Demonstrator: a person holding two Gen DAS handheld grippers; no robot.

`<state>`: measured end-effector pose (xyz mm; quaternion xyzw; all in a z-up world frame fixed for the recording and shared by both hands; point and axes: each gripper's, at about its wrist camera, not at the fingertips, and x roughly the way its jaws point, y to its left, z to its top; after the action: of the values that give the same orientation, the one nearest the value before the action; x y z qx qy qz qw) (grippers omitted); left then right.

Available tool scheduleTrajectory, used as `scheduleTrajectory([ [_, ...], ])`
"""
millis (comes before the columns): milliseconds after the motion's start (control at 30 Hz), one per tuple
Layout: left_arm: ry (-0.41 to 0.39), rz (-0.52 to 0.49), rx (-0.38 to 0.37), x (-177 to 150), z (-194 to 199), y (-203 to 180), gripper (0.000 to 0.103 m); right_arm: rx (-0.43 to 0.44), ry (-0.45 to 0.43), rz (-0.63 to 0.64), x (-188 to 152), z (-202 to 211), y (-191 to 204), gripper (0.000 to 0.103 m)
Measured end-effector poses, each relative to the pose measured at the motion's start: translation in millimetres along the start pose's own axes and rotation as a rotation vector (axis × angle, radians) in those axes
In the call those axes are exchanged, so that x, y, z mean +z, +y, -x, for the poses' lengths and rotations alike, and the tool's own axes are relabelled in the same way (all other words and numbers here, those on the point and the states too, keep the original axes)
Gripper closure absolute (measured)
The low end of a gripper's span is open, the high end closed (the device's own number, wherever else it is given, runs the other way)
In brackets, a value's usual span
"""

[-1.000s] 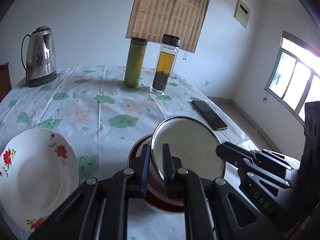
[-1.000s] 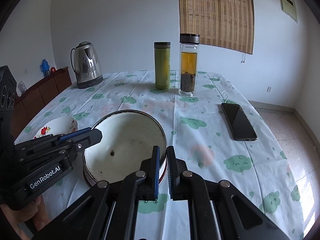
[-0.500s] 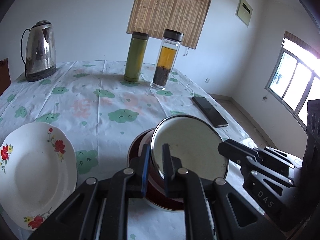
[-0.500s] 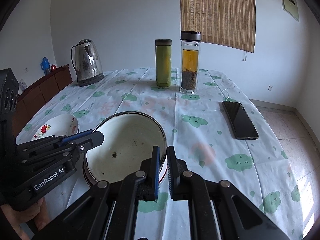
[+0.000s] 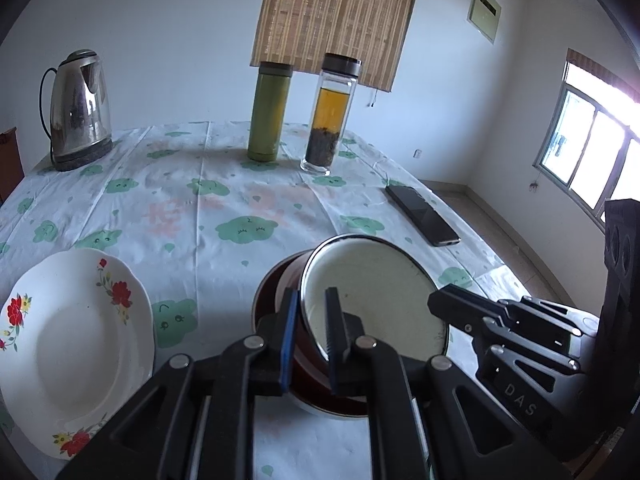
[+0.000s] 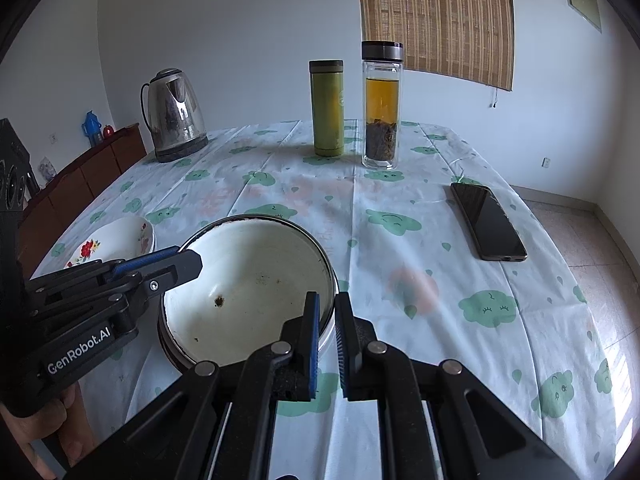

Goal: Organize plates and bowls
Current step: 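Lower the white enamel bowl into the pink bowl with the right tool, then open the right tool to release the white enamel bowl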

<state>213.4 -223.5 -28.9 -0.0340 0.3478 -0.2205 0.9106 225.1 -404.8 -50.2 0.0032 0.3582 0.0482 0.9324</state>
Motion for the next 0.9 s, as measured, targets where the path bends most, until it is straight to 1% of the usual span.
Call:
scheduleTrajectory([
  [267, 0.02, 0.013, 0.012, -2.0, -5.7, 4.1, 0.092, 0.016, -0.002, 0.008, -0.3, 1.3, 1.3, 0.093],
  [333, 0.026, 0.016, 0.012, -2.5, -7.4, 5.0, 0.091, 0.02, -0.002, 0.008, -0.4, 0.9, 1.7, 0.093],
  [733, 0.026, 0.018, 0.012, -2.6, -9.2, 6.3, 0.09, 0.02, -0.017, 0.006, -0.3, 3.7, 0.9, 0.093],
  [767, 0.026, 0.019, 0.011, -2.7, -9.1, 6.5, 0.087, 0.022, -0.017, 0.007, -0.1, 3.8, 0.7, 0.093],
  [800, 0.026, 0.02, 0.001, -2.7, -9.1, 6.1, 0.08, 0.024, -0.018, 0.008, -0.4, 4.0, 0.9, 0.093],
  [833, 0.025, 0.021, -0.008, -2.7, -9.3, 5.7, 0.076, 0.025, -0.018, 0.009, -0.4, 4.2, 1.2, 0.093],
  [900, 0.023, 0.005, -0.003, -2.9, -9.1, 3.0, 0.074, 0.026, -0.019, 0.009, -0.4, 4.4, 1.4, 0.093],
])
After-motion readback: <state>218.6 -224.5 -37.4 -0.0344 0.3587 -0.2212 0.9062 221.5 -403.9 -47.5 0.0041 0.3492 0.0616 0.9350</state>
